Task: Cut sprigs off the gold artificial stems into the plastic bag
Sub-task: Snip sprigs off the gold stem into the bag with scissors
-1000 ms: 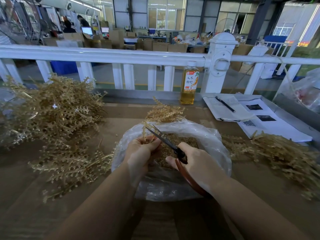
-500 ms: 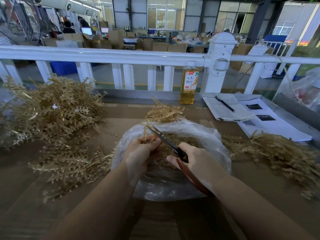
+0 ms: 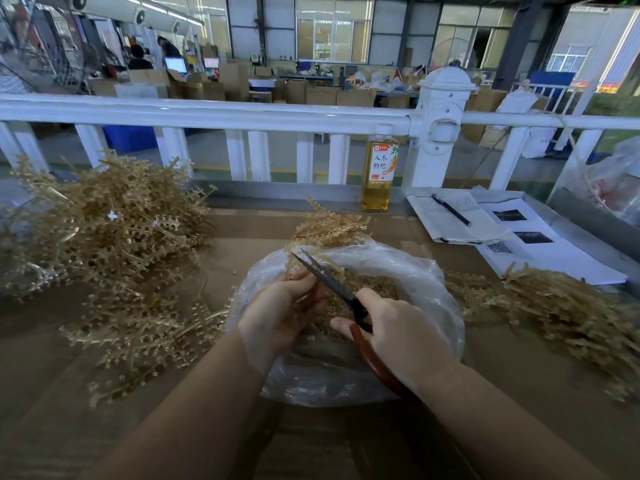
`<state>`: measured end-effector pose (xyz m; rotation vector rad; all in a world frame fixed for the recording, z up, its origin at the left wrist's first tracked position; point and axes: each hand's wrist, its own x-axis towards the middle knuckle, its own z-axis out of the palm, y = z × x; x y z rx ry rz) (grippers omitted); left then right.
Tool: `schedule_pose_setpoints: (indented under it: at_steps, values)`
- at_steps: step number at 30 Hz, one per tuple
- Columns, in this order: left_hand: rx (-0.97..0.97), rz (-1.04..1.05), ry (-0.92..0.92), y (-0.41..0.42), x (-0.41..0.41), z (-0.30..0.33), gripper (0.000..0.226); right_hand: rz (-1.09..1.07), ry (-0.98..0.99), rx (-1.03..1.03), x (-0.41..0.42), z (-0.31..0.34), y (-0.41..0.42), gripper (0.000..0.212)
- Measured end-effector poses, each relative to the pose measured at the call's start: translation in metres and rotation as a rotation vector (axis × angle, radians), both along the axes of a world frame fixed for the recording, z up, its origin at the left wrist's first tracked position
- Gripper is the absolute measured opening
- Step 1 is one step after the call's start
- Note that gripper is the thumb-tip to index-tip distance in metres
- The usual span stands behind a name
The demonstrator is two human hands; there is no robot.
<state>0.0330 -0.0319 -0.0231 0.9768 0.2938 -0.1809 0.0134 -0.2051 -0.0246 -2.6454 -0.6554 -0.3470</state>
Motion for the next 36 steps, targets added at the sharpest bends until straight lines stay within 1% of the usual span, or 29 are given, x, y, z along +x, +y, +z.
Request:
schedule_pose_setpoints:
  at_steps: [3, 8, 11, 14, 20, 24, 30, 36]
  values:
    - [-0.045, 0.033, 0.022, 0.0002, -0.0012, -0.0008, 0.007, 0.016, -0.042, 0.008, -0.0009, -0.0026, 0.0003, 0.043]
    - [-0.054, -0.021, 0.020, 0.0017, -0.0026, 0.0014, 0.013, 0.031, -0.068, 0.002, 0.0004, -0.0038, -0.0004, 0.038]
    - [-0.071, -0.011, 0.011, 0.0016, -0.0039, 0.0013, 0.015, 0.025, -0.085, -0.027, -0.0002, -0.0048, -0.0006, 0.038]
    - [-0.056, 0.014, -0.011, 0.0003, -0.0051, 0.0004, 0.015, 0.013, -0.109, -0.054, -0.0003, -0.0036, -0.0017, 0.042]
    - [-0.020, 0.046, -0.079, -0.0018, -0.0046, -0.0031, 0.014, 0.005, -0.110, -0.080, 0.0004, -0.0016, -0.0037, 0.042]
    - [-0.015, 0.066, -0.106, -0.0028, -0.0041, -0.0056, 0.017, -0.010, -0.146, -0.113, -0.0014, -0.0013, -0.0047, 0.042]
    - [-0.014, 0.079, -0.091, -0.0030, -0.0036, -0.0054, 0.014, -0.024, -0.188, -0.155, -0.0037, 0.0022, -0.0036, 0.039]
    - [-0.031, 0.082, -0.057, -0.0048, -0.0034, -0.0026, 0.011, -0.026, -0.159, -0.138, -0.0032, -0.0008, -0.0014, 0.043]
